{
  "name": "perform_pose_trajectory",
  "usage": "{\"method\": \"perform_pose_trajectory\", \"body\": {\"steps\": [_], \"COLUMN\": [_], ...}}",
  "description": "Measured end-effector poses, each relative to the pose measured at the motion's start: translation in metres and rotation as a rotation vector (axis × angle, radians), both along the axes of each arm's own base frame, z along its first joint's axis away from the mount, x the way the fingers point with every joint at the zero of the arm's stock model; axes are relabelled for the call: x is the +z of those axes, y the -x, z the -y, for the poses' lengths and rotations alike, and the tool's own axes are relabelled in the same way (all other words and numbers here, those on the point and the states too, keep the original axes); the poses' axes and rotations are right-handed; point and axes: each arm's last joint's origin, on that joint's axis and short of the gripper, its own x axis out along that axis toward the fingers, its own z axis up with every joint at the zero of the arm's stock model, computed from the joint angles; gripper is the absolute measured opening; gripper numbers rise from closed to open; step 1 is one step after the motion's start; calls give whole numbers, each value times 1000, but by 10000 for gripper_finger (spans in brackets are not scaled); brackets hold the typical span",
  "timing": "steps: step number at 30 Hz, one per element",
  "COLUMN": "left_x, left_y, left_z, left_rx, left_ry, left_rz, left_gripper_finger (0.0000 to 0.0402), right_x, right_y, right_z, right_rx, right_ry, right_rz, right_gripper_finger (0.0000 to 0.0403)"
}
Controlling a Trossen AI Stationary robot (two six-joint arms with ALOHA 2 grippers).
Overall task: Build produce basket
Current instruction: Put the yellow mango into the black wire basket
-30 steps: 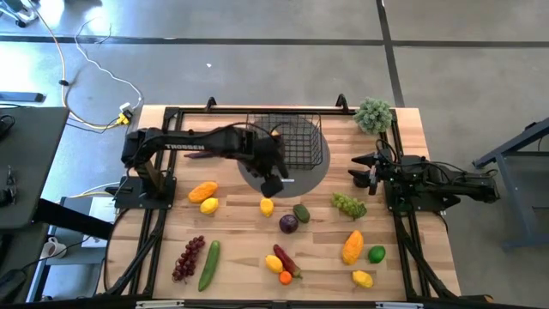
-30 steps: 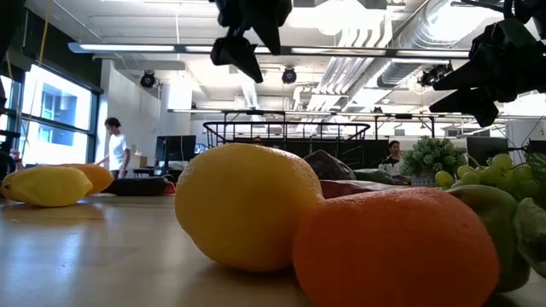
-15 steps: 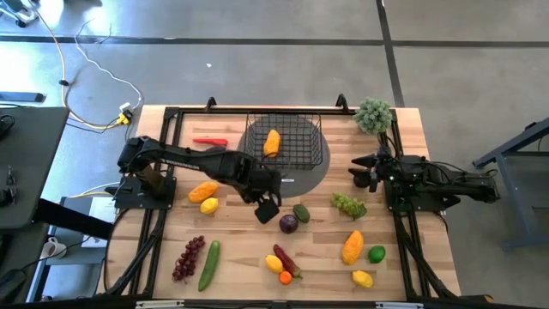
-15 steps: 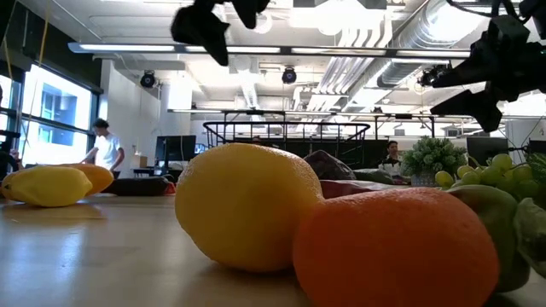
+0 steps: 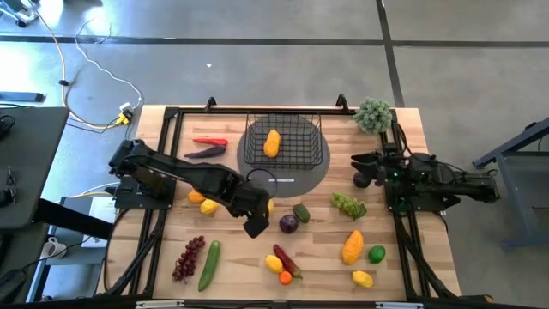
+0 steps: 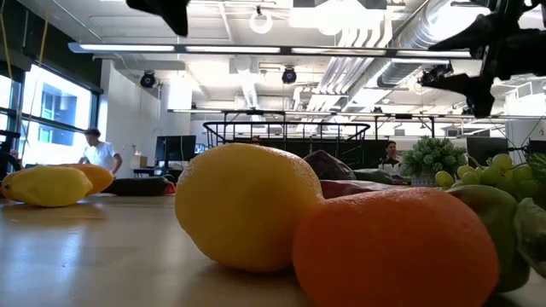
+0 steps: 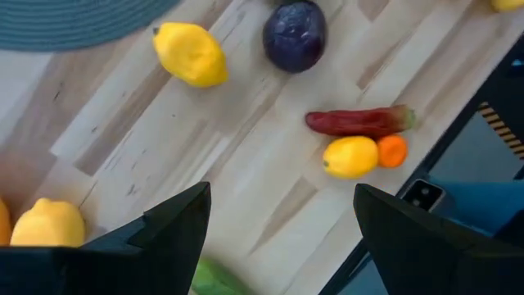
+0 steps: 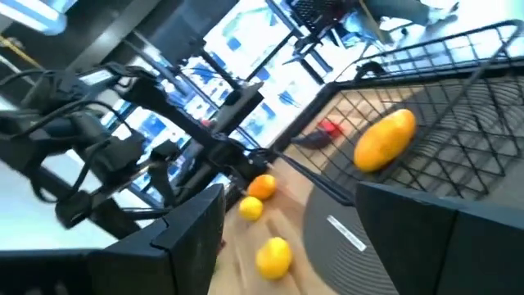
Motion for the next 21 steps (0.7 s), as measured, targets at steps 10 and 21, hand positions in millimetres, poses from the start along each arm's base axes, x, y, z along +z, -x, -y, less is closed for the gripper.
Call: {"method": "perform_pose_trajectory", "body": {"steps": [10,21], "left_x": [32,54], "left_y": [29,51], "left_z": [4,-3], "left_rx": [50,99], "left_ry": [-46,-82], "left_rz": [96,167], "left_gripper_finger": [290,290], "right_x": [31,79], "right_y": [4,2], "right_z": [-2,-7], "right_rx": [68,262], "right_ry": [128,205], "right_rz": [8,-216], "right_gripper_finger": [256,256]}}
